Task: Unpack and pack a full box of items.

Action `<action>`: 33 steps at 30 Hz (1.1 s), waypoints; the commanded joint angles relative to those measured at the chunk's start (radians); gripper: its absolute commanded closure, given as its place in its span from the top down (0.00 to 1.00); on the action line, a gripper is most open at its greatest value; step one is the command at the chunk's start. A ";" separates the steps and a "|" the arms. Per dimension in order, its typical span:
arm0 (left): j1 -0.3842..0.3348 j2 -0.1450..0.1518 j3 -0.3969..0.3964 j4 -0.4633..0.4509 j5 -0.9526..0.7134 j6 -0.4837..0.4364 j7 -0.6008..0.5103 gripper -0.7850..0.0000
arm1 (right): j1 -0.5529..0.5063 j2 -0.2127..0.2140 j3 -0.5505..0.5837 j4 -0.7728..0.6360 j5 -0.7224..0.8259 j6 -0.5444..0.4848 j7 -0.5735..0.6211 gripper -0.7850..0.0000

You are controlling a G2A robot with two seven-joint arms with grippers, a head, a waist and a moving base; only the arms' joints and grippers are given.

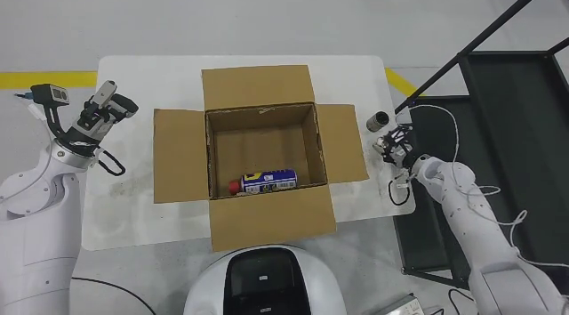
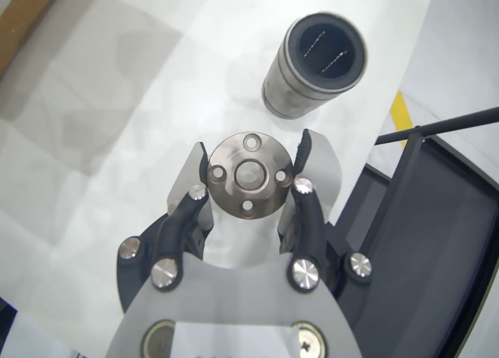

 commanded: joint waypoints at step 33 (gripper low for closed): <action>0.000 0.000 0.000 0.000 0.000 0.000 0.000 1.00 | -0.024 -0.003 -0.234 -0.832 0.158 -0.121 0.491 0.00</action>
